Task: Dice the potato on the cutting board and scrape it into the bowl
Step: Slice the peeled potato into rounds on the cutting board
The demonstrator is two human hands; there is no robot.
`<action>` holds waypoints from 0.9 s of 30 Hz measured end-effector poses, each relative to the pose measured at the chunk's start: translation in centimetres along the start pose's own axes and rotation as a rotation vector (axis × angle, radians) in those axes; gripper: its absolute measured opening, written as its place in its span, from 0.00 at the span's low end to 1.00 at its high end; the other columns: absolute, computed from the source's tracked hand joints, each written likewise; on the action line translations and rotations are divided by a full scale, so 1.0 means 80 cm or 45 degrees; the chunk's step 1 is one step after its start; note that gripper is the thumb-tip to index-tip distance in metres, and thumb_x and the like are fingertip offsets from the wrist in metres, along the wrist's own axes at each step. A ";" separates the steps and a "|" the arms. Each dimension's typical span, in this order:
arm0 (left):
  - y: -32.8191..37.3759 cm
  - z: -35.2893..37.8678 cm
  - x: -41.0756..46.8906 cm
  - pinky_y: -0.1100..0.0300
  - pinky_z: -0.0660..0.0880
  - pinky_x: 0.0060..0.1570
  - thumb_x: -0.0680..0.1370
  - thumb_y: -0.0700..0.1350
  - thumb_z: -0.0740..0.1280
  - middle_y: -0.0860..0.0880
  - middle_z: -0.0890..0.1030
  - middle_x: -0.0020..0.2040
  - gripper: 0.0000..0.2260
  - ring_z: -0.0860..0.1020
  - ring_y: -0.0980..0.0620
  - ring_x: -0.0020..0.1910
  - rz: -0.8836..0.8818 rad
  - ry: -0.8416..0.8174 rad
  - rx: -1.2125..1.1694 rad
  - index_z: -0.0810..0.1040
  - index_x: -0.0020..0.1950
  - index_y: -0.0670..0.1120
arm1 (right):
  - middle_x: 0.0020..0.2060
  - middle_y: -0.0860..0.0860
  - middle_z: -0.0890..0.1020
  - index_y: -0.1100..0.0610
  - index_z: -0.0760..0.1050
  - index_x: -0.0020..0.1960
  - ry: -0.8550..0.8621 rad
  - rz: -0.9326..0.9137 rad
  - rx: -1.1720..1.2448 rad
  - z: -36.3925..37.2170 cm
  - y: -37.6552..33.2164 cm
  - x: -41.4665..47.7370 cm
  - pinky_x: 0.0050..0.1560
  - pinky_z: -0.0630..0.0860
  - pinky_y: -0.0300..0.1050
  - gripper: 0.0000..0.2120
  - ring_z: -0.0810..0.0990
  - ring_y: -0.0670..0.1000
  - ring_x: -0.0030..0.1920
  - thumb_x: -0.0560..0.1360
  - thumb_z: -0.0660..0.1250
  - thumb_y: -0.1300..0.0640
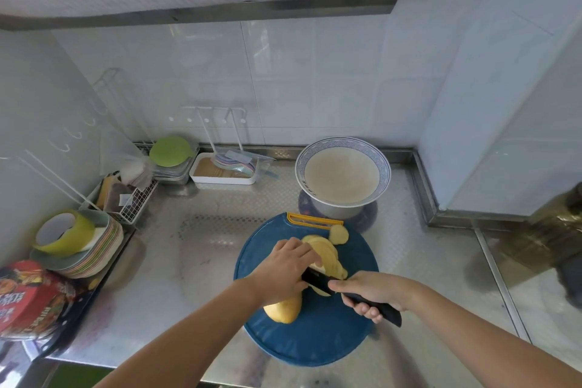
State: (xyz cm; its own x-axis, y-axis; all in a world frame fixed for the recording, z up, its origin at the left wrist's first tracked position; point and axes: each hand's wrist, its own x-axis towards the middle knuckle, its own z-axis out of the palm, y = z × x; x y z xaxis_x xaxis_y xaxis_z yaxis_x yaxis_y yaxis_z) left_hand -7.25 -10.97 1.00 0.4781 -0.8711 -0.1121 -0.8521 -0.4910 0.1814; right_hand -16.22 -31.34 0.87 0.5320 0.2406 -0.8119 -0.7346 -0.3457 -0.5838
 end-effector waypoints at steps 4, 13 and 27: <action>-0.003 0.008 0.006 0.56 0.49 0.71 0.77 0.50 0.65 0.56 0.65 0.71 0.24 0.57 0.53 0.72 -0.041 -0.042 -0.046 0.64 0.72 0.55 | 0.25 0.49 0.67 0.54 0.69 0.35 0.022 -0.022 -0.041 -0.002 -0.003 -0.005 0.26 0.63 0.36 0.25 0.62 0.46 0.24 0.77 0.62 0.34; 0.014 0.012 -0.017 0.52 0.43 0.76 0.73 0.61 0.68 0.52 0.47 0.76 0.44 0.47 0.49 0.76 -0.520 0.090 -0.156 0.44 0.78 0.52 | 0.24 0.49 0.67 0.55 0.68 0.37 0.115 -0.107 -0.095 -0.032 0.011 -0.043 0.24 0.64 0.37 0.23 0.63 0.47 0.23 0.78 0.62 0.37; 0.019 0.042 -0.051 0.66 0.64 0.39 0.80 0.51 0.62 0.52 0.67 0.46 0.13 0.67 0.56 0.41 -1.372 -0.109 -0.945 0.62 0.43 0.46 | 0.28 0.46 0.69 0.54 0.64 0.36 0.577 -0.458 -0.590 0.008 -0.001 -0.037 0.37 0.66 0.43 0.24 0.67 0.45 0.30 0.80 0.57 0.36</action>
State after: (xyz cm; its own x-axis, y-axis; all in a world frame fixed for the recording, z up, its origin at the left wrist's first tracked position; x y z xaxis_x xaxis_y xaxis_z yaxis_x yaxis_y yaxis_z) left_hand -11.21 -8.10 -1.58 0.8027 -0.0509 -0.5941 0.2795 -0.8480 0.4503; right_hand -17.99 -31.47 3.33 0.9018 0.0477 -0.4295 -0.2822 -0.6875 -0.6691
